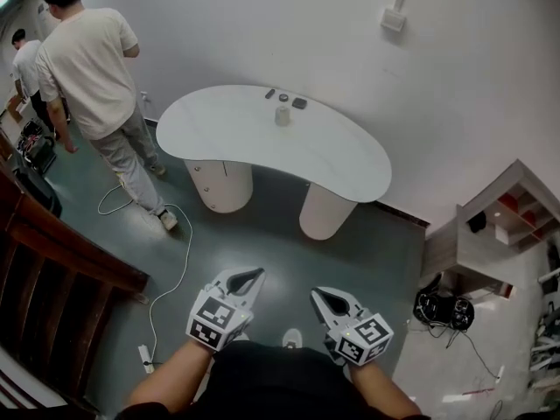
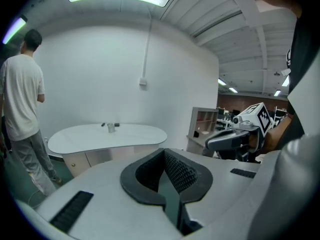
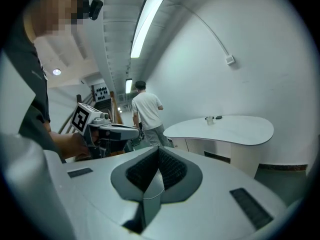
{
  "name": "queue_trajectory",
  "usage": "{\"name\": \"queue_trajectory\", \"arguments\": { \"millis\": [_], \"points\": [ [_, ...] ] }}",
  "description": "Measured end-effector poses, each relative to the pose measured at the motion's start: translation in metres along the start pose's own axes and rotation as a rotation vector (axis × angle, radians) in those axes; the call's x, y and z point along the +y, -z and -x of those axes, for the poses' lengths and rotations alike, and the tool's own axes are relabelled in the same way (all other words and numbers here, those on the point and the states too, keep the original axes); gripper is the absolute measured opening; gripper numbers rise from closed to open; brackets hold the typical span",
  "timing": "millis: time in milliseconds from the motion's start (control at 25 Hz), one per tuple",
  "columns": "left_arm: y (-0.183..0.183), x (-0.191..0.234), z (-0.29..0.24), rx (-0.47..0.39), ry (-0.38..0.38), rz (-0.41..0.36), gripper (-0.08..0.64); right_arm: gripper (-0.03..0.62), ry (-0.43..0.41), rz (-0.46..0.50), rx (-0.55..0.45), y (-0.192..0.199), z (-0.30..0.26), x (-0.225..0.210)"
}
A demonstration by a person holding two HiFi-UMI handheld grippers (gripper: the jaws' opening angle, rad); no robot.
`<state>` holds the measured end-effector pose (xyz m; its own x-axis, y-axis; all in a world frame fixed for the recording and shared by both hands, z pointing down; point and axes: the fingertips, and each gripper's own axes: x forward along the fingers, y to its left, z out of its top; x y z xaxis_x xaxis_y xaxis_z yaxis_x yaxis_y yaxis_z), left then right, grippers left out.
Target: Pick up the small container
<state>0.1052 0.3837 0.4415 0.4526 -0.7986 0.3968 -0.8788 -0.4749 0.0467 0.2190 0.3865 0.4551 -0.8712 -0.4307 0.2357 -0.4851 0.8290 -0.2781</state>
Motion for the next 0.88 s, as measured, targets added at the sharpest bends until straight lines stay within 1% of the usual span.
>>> {"name": "queue_trajectory", "arguments": {
  "millis": [120,280,600,760,880],
  "points": [
    [-0.001,-0.005,-0.005,-0.002,-0.001,0.014,0.015,-0.005,-0.005,0.013,0.007,-0.002,0.003,-0.005],
    [-0.005,-0.016,-0.015,-0.01,0.003,0.063,0.015,-0.005,-0.005,0.01,0.022,0.0,0.012,-0.021],
    [-0.015,-0.039,-0.036,0.0,-0.034,0.016,0.015,-0.004,-0.032,0.006,0.019,-0.006,0.029,-0.047],
    [-0.016,-0.049,-0.047,0.001,-0.046,0.034,0.015,-0.005,-0.049,-0.003,0.022,-0.003,0.035,-0.061],
    [-0.014,-0.054,-0.054,0.006,-0.049,0.065,0.015,-0.004,-0.053,-0.014,0.03,0.001,0.036,-0.072]
  ]
}}
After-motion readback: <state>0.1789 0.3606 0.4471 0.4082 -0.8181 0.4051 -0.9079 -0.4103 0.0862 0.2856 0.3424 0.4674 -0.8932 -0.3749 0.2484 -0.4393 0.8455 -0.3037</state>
